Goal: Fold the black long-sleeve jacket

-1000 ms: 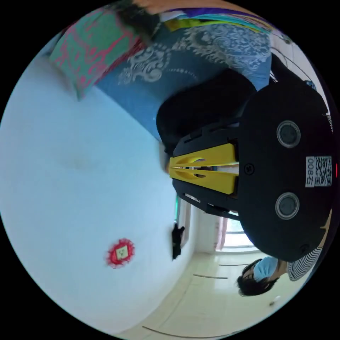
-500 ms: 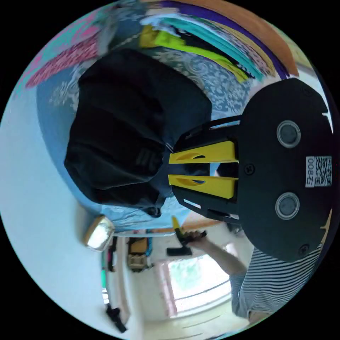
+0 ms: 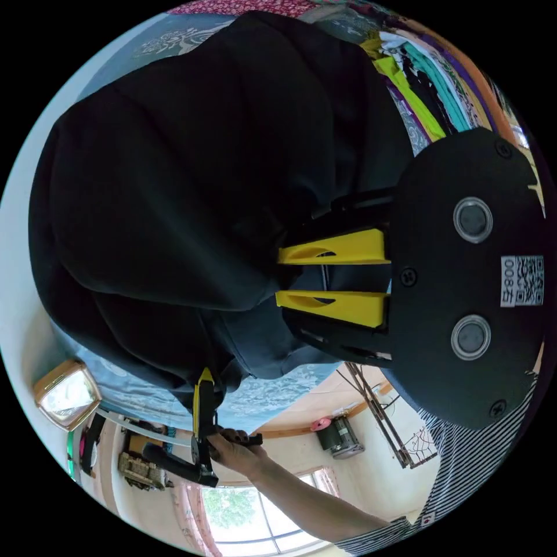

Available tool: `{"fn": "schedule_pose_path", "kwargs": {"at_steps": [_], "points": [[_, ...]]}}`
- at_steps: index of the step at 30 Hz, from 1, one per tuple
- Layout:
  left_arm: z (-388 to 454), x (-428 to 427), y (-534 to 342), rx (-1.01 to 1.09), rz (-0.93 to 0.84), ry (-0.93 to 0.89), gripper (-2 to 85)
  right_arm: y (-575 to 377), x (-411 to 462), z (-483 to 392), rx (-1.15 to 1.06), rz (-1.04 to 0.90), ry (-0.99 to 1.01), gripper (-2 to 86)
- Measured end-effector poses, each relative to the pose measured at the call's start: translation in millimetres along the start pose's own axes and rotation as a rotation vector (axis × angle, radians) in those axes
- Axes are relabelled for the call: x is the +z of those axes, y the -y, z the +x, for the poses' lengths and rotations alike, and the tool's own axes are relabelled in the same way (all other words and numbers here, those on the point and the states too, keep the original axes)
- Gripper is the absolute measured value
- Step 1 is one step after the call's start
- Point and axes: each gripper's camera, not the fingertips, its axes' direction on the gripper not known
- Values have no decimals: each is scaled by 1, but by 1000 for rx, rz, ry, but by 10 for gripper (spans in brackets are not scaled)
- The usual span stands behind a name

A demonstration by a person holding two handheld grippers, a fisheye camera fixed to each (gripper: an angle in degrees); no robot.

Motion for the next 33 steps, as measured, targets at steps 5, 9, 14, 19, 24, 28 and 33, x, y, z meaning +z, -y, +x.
{"fn": "schedule_pose_path", "kwargs": {"at_steps": [5,9,14,19,24,28,33], "points": [[10,2,-31,38,61,-28,50,-32,-13,-15,-2,35,19,27],[5,10,-80,-9,72,-67,45,-85,-45,-35,-62,82,36,18],[-10,35,-167,-128,-12,-166,42,-151,-97,-64,-155,149,46,14],[-20,57,-260,-292,4,-260,40,-176,-162,-100,-302,217,-11,13],[-37,68,-280,-342,109,-315,41,-95,-250,-121,-381,341,-165,10],[-50,66,-269,-297,180,-287,47,-23,-285,-87,-216,369,-141,12],[-71,77,-273,-274,212,-330,67,-78,-238,-17,-60,411,-149,19]]}}
